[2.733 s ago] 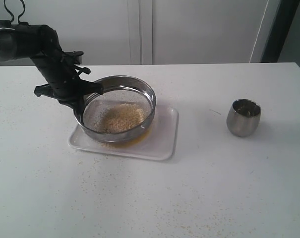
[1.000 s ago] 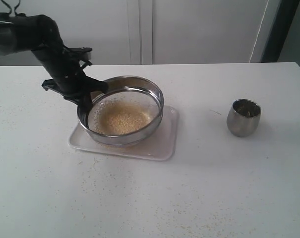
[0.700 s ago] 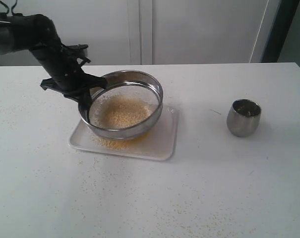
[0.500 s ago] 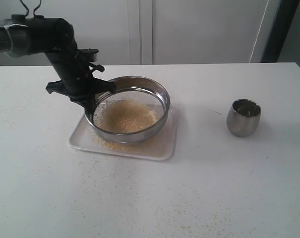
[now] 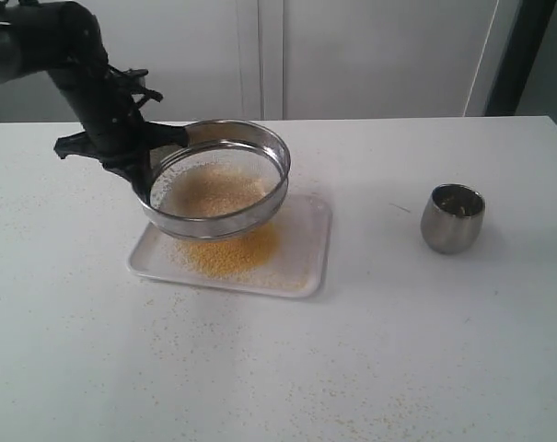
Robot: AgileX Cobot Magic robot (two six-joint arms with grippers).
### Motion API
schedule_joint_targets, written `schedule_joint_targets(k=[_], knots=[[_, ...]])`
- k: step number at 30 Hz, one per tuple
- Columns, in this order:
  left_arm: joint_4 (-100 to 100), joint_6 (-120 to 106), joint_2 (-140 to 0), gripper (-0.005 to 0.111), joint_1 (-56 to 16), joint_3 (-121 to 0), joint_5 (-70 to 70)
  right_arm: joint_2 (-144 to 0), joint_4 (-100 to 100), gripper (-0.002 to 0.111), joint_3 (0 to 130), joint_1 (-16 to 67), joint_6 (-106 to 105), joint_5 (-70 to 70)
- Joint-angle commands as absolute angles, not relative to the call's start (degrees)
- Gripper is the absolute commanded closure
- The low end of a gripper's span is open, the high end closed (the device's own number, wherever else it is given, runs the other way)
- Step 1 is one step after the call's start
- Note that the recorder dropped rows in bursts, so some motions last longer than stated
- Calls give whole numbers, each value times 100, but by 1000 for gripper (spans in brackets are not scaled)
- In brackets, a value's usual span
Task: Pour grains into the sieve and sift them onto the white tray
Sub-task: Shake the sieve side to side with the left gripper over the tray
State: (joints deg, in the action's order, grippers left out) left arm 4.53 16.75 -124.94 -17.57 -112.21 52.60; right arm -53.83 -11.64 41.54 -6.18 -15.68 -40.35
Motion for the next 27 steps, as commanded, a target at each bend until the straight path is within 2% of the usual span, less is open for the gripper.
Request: schedule_joint_targets(k=[1, 3, 5, 7, 10, 12, 15, 19, 24, 27], knots=[[514, 1179, -12524, 107, -2287, -11267, 5626, -5358, -1189, 108, 4129, -643, -1567, -4016], [-465, 1920, -12524, 107, -2213, -11301, 5662, -5358, -1189, 108, 4129, -643, -1567, -4016], [-620, 2719, -12529, 107, -1965, -11328, 5745, -5358, -1189, 108, 4129, -643, -1567, -4016], [517, 2673, -12550, 107, -1812, -11328, 5513, -5358, -1189, 108, 4129, -643, -1567, -4016], [1840, 1303, -12653, 107, -2128, -11315, 5067, -5358, -1189, 108, 4129, -643, -1567, -4016], [1324, 1476, -12714, 107, -2316, -11315, 5077, -5358, -1189, 108, 4129, -643, -1567, -4016], [282, 1973, -12712, 107, -2167, -11326, 5411, -5358, -1189, 108, 4129, -643, -1567, -4016], [1028, 1979, -12644, 107, -1738, -11324, 5230, -5358, -1189, 108, 4129, -643, -1567, -4004], [1129, 1352, -12799, 107, -2321, -11337, 5320, -5358, -1189, 108, 4129, -643, -1567, -3992], [86, 1719, -12558, 107, -2200, -11405, 5424, -5358, -1189, 108, 4129, -643, -1567, -3992]])
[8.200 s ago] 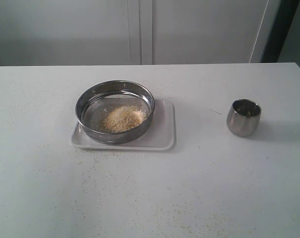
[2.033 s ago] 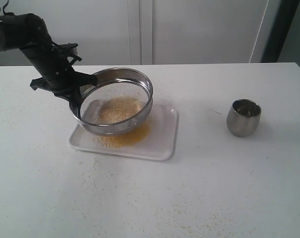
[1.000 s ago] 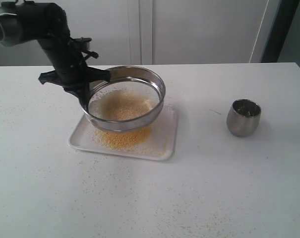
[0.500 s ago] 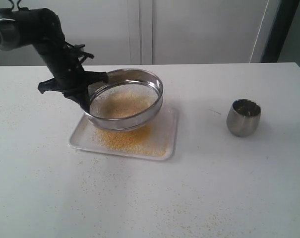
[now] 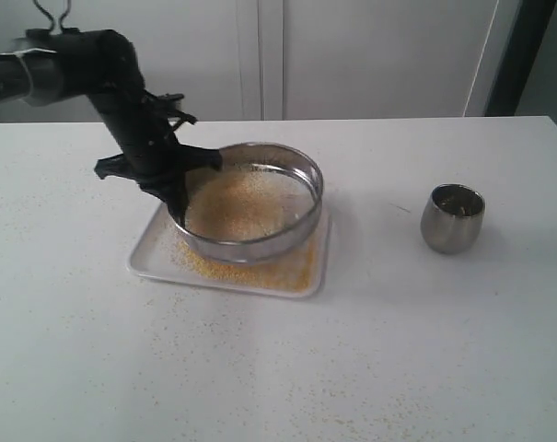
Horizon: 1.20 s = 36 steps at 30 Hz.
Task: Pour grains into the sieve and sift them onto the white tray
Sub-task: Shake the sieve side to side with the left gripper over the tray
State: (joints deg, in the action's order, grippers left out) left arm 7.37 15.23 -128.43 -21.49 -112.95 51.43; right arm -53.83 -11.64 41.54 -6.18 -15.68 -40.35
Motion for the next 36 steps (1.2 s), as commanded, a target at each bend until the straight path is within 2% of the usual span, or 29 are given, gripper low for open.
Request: schedule_joint_targets(k=[1, 4, 7, 10, 12, 14, 16, 17, 20, 23, 26, 29, 32, 36], knots=[[-120, 1954, -12493, 107, -2084, -11405, 5444, -5358, -1189, 108, 4129, -643, -1567, -3992], [277, 2083, -12443, 107, -1702, -11380, 5534, -5358, -1189, 108, 4129, -643, -1567, -3970], [1081, 1410, -12575, 107, -2154, -11170, 5338, -5358, -1189, 108, 4129, -643, -1567, -3955], [-305, 2238, -12426, 107, -2023, -11255, 5535, -5358, -1189, 108, 4129, -643, -1567, -3938], [698, 2091, -12443, 107, -1827, -11255, 5399, -5358, -1189, 108, 4129, -643, -1567, -3938], [1357, 1112, -12538, 107, -2193, -11255, 5183, -5358, -1189, 108, 4129, -643, -1567, -3924], [-400, 2071, -12467, 107, -2281, -11255, 5367, -5358, -1189, 108, 4129, -643, -1567, -3924], [-1000, 2642, -12422, 107, -2110, -11255, 5595, -5358, -1189, 108, 4129, -643, -1567, -3924], [276, 2263, -12409, 107, -1783, -11233, 5455, -5358, -1189, 108, 4129, -643, -1567, -3924], [1659, 1144, -12547, 107, -2073, -11121, 4939, -5358, -1189, 108, 4129, -643, -1567, -3924], [704, 1479, -12538, 107, -2243, -11161, 5107, -5358, -1189, 108, 4129, -643, -1567, -3924], [-315, 2242, -12369, 107, -1826, -11206, 5453, -5358, -1189, 108, 4129, -643, -1567, -3917], [569, 2057, -12337, 107, -1531, -11093, 5298, -5358, -1189, 108, 4129, -643, -1555, -3914], [1645, 977, -12473, 107, -2042, -10774, 4833, -5358, -1189, 108, 4129, -643, -1400, -3914]])
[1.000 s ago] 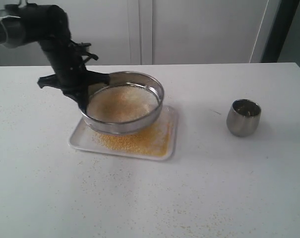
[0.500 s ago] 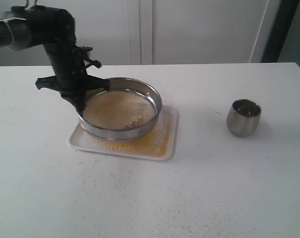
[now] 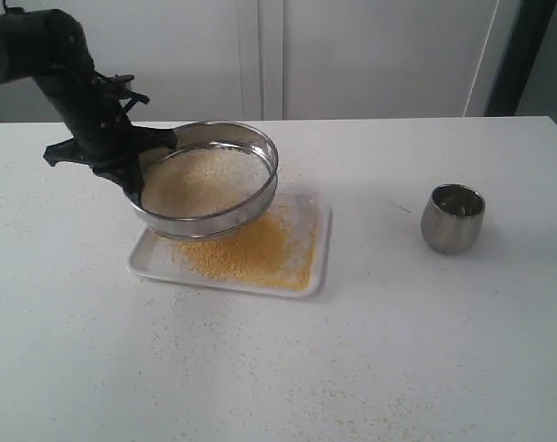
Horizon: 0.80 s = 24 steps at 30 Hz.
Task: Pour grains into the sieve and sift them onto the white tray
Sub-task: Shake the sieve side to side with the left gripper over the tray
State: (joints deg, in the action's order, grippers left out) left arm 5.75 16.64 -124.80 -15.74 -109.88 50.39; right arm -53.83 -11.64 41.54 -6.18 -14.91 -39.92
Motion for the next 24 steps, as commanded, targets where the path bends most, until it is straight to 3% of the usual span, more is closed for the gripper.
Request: schedule_joint_targets(k=[1, 5, 8, 11, 16, 19, 21, 24], knots=[[1329, 1057, -12473, 107, -2152, -10774, 4873, -5358, -1189, 108, 4129, -643, -1400, -3914], [-317, 2133, -12225, 107, -1896, -10870, 5259, -5358, -1189, 108, 4129, -643, -1400, -3914], [436, 2110, -12243, 107, -1668, -10829, 5213, -5358, -1189, 108, 4129, -643, -1400, -3914], [1639, 1115, -12467, 107, -2154, -10638, 4820, -5358, -1189, 108, 4129, -643, -1386, -3914], [413, 2334, -12209, 107, -1729, -10766, 5154, -5358, -1189, 108, 4129, -643, -1386, -3914], [1182, 1833, -12443, 107, -2217, -10544, 4740, -5358, -1189, 108, 4129, -643, -1386, -3914], [444, 1663, -12358, 107, -2346, -10614, 5002, -5358, -1189, 108, 4129, -643, -1386, -3914], [-418, 2989, -12098, 107, -1923, -10723, 5434, -5358, -1189, 108, 4129, -643, -1386, -3914]])
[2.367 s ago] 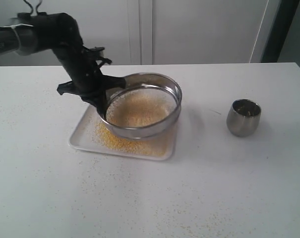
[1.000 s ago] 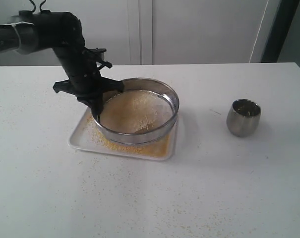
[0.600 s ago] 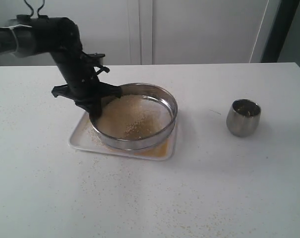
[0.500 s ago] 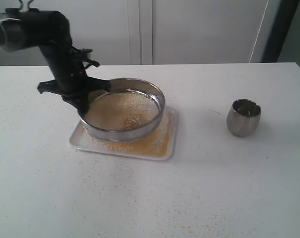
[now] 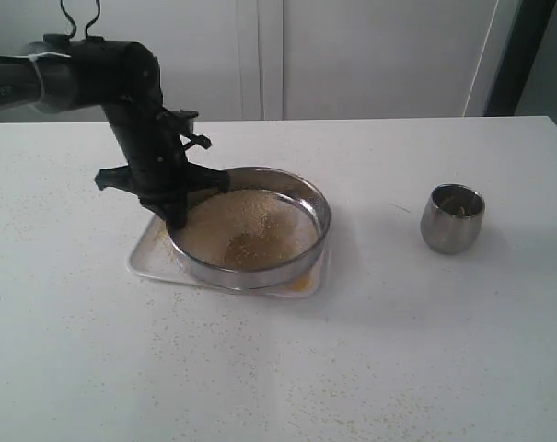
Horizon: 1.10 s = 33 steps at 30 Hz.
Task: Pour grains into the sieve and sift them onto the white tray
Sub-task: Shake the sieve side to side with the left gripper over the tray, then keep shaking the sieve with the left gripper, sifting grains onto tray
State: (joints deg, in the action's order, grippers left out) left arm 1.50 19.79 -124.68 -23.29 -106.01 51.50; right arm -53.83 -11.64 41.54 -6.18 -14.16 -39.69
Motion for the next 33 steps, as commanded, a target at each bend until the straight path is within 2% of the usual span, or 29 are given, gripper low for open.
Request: schedule_joint_targets(k=[1, 3, 5, 10, 12, 16, 18, 22, 25, 28, 30, 33], knots=[[-120, 2808, -12122, 107, -1935, -10690, 5276, -5358, -1189, 108, 4129, -643, -1386, -3914], [864, 2091, -12373, 107, -2215, -10587, 4834, -5358, -1189, 108, 4129, -643, -1386, -3914], [670, 1855, -12445, 107, -2465, -10604, 4871, -5358, -1189, 108, 4129, -643, -1386, -3914], [-333, 2813, -12150, 107, -2080, -10730, 5299, -5358, -1189, 108, 4129, -643, -1386, -3914], [174, 2691, -12169, 107, -2010, -10613, 5088, -5358, -1189, 108, 4129, -643, -1386, -3914], [1327, 1671, -12385, 107, -2332, -10484, 4716, -5358, -1189, 108, 4129, -643, -1386, -3914], [1098, 1636, -12326, 107, -2404, -10499, 4801, -5358, -1189, 108, 4129, -643, -1375, -3914], [-159, 2489, -12065, 107, -1998, -10589, 5342, -5358, -1189, 108, 4129, -643, -1375, -3914], [564, 2526, -12115, 107, -1864, -10474, 5074, -5358, -1189, 108, 4129, -643, -1375, -3914], [1641, 1687, -12321, 107, -2269, -10382, 4541, -5358, -1189, 108, 4129, -643, -1375, -3914], [1247, 1581, -12335, 107, -2426, -10414, 4605, -5358, -1189, 108, 4129, -643, -1375, -3914], [-120, 2394, -12114, 107, -2204, -10455, 5083, -5358, -1189, 108, 4129, -643, -1375, -3914]])
